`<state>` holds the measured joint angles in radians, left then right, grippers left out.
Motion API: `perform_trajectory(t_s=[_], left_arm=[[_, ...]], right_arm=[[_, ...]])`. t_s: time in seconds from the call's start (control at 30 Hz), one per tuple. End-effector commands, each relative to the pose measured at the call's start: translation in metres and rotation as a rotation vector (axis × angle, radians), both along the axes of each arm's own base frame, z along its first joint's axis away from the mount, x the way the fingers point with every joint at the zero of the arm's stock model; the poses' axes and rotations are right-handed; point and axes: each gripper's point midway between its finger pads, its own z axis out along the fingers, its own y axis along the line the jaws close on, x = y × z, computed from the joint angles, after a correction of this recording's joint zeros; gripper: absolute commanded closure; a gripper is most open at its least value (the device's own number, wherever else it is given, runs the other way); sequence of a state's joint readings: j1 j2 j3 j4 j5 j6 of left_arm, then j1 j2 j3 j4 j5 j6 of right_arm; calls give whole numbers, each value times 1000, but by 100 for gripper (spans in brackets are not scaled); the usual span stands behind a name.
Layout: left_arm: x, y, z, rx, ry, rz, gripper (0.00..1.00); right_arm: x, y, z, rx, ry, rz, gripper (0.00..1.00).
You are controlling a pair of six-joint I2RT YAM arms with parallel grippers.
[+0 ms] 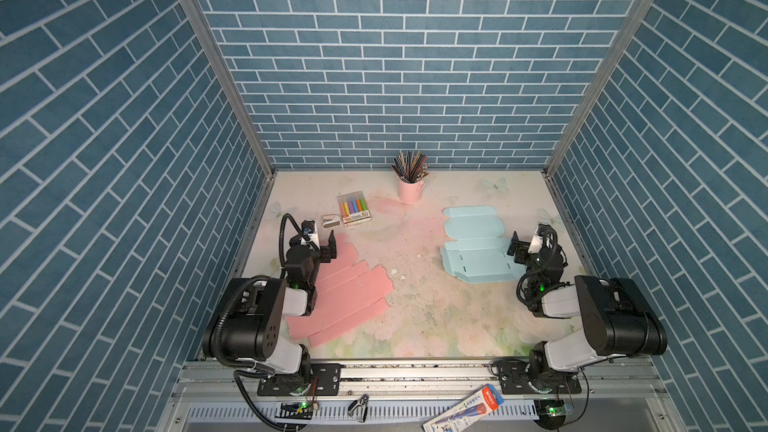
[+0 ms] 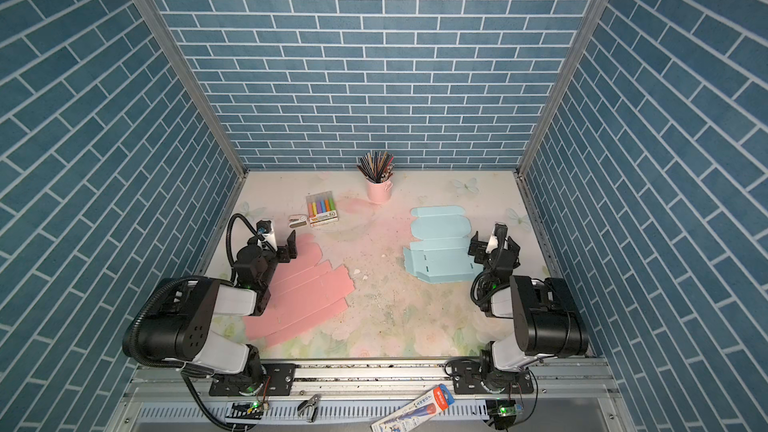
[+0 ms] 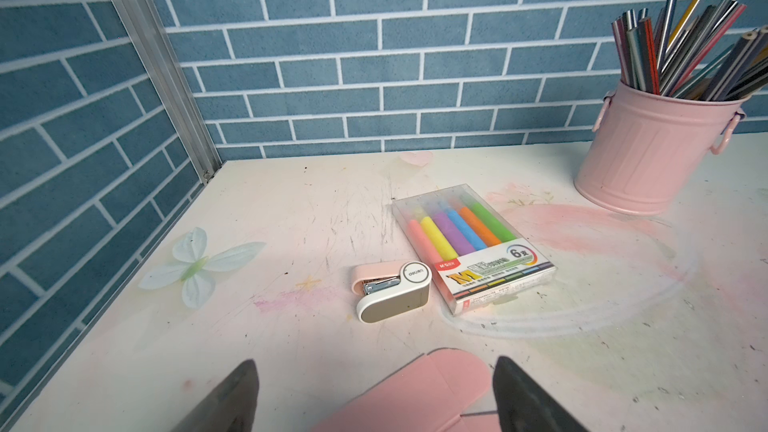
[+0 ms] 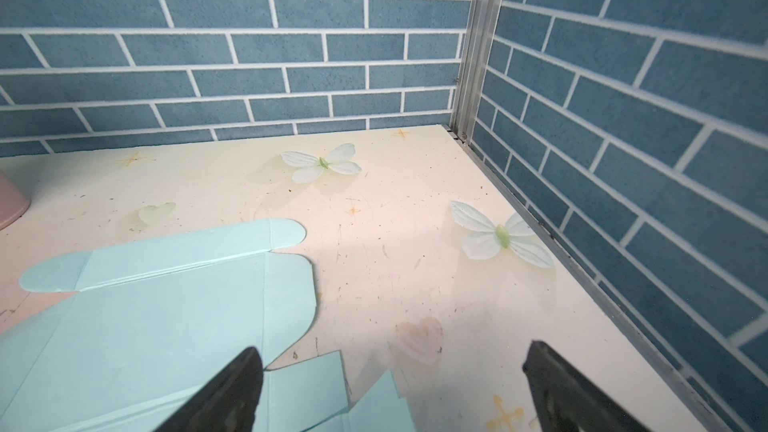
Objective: Fold the paper box
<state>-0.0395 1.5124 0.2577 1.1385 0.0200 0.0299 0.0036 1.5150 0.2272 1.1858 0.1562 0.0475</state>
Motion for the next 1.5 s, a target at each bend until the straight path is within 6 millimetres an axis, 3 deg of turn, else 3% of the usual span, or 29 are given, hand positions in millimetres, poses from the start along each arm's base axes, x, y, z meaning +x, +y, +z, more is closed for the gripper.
perform_trajectory(t_s=[0.0, 1.23, 1.47], left_arm=[[4, 0, 7, 9, -21, 4, 12], [5, 3, 6, 5, -18, 16, 12], [11, 1, 21, -2, 23, 10, 12]], right_arm=[[5, 0, 6, 14, -16, 3, 2], [5, 1, 5, 16, -11, 6, 2], [6, 5, 21, -9, 4, 22, 1]])
